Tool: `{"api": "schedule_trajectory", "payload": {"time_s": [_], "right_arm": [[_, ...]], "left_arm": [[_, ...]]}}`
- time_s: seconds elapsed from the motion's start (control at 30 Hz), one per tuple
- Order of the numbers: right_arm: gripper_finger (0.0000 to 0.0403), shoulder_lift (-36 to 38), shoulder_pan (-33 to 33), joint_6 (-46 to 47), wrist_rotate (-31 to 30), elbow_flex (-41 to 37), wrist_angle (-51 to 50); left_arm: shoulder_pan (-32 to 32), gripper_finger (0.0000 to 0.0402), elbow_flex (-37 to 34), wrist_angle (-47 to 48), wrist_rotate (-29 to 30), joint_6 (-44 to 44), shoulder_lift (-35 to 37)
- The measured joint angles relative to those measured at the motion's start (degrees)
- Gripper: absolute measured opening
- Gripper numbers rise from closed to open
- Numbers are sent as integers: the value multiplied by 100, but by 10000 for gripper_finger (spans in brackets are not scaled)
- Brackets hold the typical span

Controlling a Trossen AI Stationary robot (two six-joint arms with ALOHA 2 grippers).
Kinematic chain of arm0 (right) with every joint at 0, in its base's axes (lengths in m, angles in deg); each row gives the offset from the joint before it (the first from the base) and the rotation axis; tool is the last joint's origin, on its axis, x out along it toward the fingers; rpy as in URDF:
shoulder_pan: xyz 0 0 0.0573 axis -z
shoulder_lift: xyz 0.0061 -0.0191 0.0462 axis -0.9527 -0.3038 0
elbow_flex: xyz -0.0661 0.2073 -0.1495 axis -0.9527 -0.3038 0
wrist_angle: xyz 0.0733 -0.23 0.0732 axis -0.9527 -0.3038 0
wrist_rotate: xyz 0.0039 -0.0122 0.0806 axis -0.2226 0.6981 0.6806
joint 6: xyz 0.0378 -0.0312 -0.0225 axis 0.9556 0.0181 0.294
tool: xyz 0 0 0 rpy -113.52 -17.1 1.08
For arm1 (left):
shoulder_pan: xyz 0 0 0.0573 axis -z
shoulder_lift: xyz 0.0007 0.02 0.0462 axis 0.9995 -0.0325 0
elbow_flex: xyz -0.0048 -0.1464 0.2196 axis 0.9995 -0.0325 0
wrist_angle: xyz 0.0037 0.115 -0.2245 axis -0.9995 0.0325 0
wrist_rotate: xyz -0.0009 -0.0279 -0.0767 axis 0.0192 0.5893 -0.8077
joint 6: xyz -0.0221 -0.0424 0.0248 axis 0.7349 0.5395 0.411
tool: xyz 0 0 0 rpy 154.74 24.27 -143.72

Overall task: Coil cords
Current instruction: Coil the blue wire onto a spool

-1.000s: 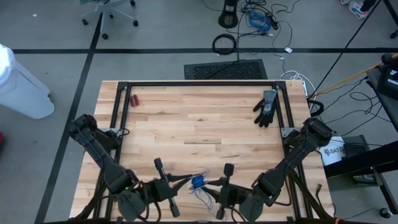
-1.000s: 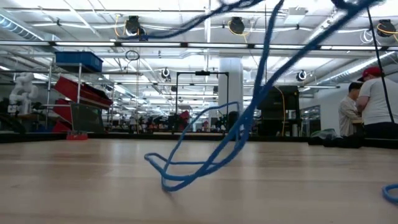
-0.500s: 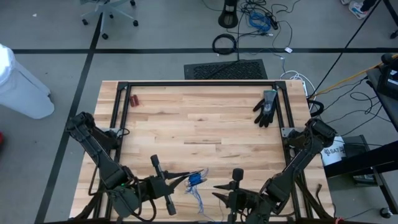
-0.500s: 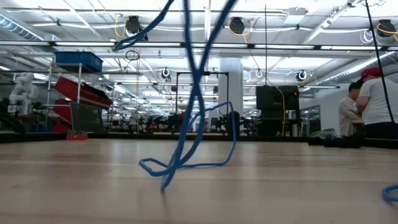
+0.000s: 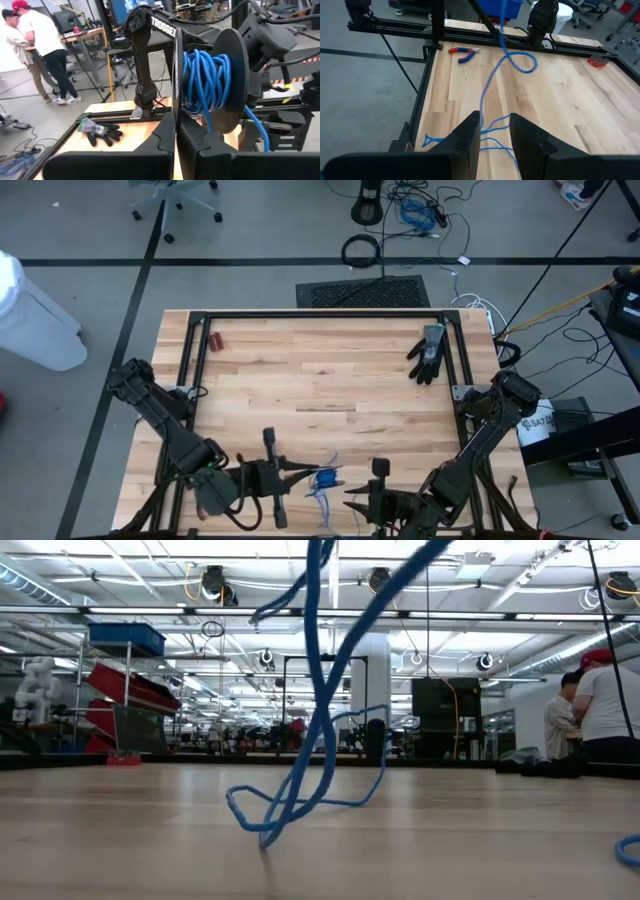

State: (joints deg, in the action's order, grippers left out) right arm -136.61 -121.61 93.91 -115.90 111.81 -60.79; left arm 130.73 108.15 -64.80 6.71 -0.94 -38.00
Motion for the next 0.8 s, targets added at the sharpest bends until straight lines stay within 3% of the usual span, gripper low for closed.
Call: {"api": "schedule_trajectory", "payload": {"time_s": [0.63, 0.8], "right_arm": [[92, 1, 132, -180, 240, 4, 726], [114, -144, 164, -498, 354, 7, 1263]], "left_arm": [[-8, 6, -2, 0, -13, 302, -1], [-9, 6, -2, -2, -13, 299, -1]]}}
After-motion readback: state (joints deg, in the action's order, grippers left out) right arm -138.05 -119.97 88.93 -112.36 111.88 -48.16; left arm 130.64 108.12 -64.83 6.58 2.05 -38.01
